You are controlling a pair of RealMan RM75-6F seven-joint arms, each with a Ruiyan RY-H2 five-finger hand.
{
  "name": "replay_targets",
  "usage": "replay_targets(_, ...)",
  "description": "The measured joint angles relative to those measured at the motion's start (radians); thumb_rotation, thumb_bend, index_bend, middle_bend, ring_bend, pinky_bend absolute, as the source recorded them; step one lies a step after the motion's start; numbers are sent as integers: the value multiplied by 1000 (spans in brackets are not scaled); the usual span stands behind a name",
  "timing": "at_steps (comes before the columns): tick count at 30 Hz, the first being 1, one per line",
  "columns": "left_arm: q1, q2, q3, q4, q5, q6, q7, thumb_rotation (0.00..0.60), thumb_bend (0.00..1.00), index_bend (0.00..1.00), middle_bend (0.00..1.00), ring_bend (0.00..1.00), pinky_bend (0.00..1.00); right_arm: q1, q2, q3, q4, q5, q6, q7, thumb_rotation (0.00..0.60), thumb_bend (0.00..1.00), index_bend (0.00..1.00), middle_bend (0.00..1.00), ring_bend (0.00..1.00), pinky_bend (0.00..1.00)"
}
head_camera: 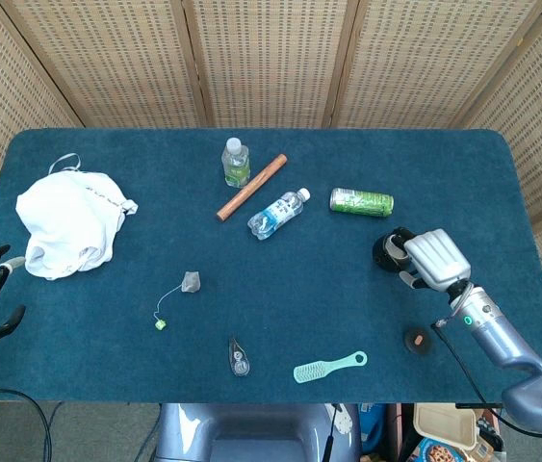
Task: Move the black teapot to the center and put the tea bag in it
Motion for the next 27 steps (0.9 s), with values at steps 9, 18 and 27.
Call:
replay_targets(9, -8, -1, -1, -4, -4, -7, 8, 600, 357, 194, 104, 103, 29, 14, -6, -22, 33, -1, -21, -46, 599, 473, 457, 418, 647, 669)
replay_targets(18, -13, -2, 2, -7, -5, -10, 13, 600, 357, 194, 105, 103, 30, 23, -27, -44, 84, 29, -56, -80, 591, 475, 457, 416, 647, 669)
replay_targets(27, -13, -2, 7, -11, -6, -10, 15, 600, 357, 194, 105, 103, 30, 26, -47, -69, 114, 43, -75, -97, 550, 478, 457, 361, 647, 669)
